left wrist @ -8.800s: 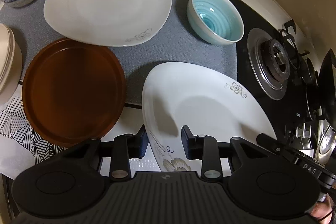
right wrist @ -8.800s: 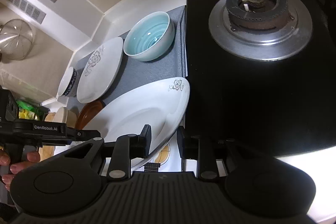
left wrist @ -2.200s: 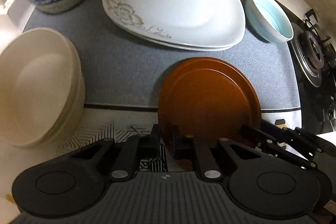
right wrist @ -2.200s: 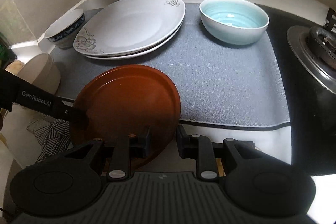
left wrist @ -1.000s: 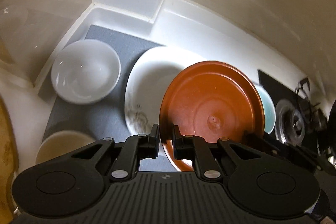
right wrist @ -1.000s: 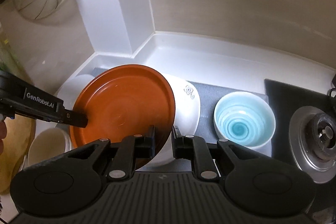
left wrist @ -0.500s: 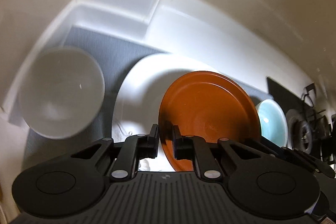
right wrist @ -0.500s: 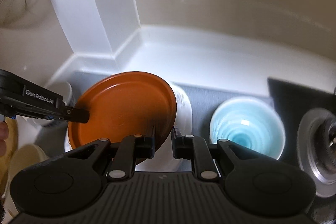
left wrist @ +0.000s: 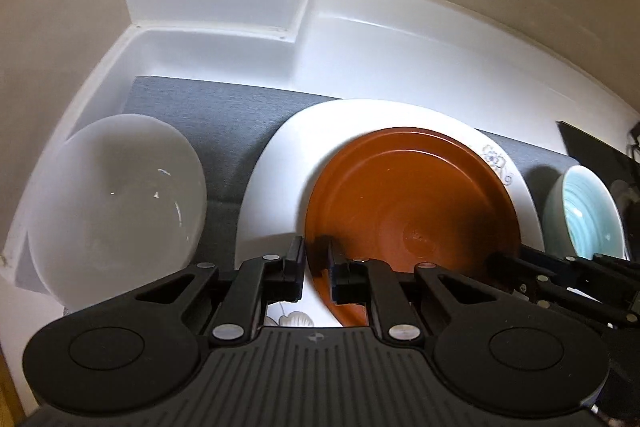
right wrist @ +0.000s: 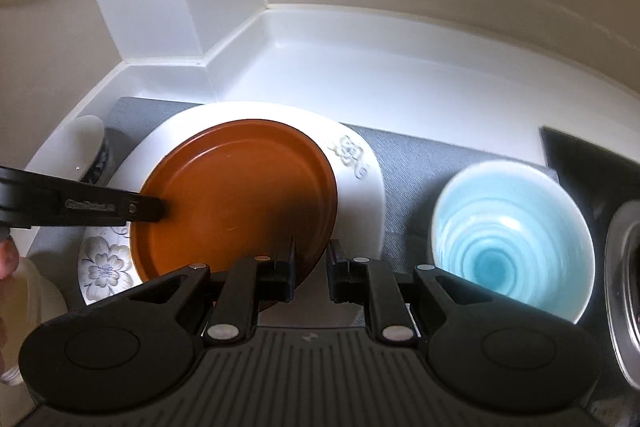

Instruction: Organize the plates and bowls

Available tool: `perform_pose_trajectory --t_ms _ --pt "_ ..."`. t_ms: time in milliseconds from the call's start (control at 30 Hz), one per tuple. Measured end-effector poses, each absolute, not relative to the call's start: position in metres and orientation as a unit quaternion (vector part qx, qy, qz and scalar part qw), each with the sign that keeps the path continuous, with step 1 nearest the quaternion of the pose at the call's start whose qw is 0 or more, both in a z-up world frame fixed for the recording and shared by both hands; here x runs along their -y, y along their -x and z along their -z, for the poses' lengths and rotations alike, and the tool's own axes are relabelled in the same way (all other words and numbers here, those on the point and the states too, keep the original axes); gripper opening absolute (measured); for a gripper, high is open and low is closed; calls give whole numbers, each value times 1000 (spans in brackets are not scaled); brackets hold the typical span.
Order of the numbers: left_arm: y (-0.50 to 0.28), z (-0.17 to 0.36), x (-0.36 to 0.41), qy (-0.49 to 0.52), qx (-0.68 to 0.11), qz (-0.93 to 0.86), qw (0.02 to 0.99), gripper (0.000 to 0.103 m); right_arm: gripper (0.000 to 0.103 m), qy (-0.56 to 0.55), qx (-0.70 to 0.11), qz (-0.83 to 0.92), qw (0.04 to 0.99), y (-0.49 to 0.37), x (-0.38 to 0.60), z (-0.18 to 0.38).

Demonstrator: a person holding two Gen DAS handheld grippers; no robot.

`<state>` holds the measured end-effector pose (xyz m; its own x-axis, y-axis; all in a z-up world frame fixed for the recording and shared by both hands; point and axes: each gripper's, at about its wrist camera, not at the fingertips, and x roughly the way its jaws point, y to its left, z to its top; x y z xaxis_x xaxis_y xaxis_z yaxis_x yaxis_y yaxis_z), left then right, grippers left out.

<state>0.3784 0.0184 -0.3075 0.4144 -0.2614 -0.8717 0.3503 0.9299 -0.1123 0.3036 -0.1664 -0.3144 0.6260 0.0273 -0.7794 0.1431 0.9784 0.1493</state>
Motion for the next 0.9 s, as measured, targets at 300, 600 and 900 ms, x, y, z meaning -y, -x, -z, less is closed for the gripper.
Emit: perform_pose_trajectory --t_ms 300,600,900 --pt "-368 287 -38 -27 -486 190 853 21 18 -72 -421 60 902 -294 165 302" --pt "-347 254 -148 68 -448 171 875 66 94 -152 -375 -57 913 -277 137 274" --pt "-368 282 -187 94 -450 120 880 29 94 -115 -371 -117 914 -322 82 265"
